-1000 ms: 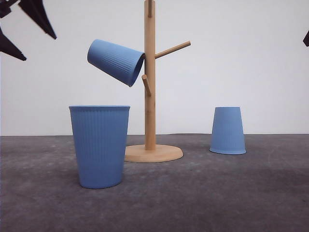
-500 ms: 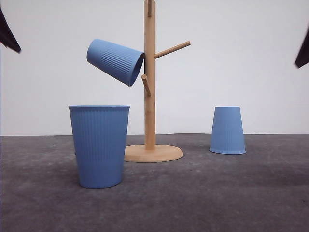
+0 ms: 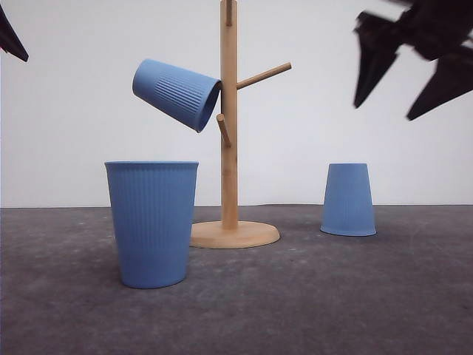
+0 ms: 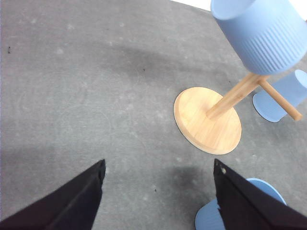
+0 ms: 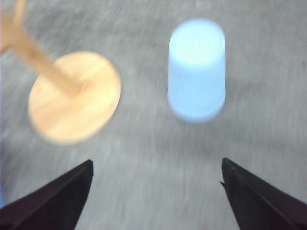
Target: Place three cups
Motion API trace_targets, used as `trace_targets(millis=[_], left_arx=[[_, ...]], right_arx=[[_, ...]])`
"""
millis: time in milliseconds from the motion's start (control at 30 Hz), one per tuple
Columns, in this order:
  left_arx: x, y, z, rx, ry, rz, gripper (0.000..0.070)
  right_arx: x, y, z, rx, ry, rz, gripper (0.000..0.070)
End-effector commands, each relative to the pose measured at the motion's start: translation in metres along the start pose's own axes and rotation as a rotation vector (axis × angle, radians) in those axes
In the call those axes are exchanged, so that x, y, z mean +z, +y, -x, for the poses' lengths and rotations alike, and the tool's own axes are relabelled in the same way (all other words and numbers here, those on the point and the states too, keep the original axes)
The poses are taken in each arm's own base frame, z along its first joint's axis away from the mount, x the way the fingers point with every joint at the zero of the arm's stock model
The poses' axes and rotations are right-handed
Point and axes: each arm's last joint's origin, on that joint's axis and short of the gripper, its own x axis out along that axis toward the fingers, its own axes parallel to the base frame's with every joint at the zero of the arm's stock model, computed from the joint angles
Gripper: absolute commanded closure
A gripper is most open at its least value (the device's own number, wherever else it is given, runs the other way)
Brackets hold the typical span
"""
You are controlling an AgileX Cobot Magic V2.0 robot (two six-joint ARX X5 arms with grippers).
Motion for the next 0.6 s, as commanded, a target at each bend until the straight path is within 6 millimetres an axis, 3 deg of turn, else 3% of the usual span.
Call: trace_targets(millis=[0, 300, 567], left_arx=[[0.004, -0.001, 0.001, -0.002, -0.013, -0.004, 0.0276], [0.004, -0.001, 0.001, -0.002, -0.013, -0.002, 0.0276], [0.004, -0.001, 0.001, -0.002, -0.013, -0.001, 0.0277]], right_arx=[[0.018, -0.001, -0.012, -0.001, -0.013, 0.023, 0.0147], [0.066, -0.017, -0.068, -0.025, -0.019, 0.008, 0.0036], [0.065, -0.029, -0.114, -0.015, -0.040, 0.009, 0.0030]])
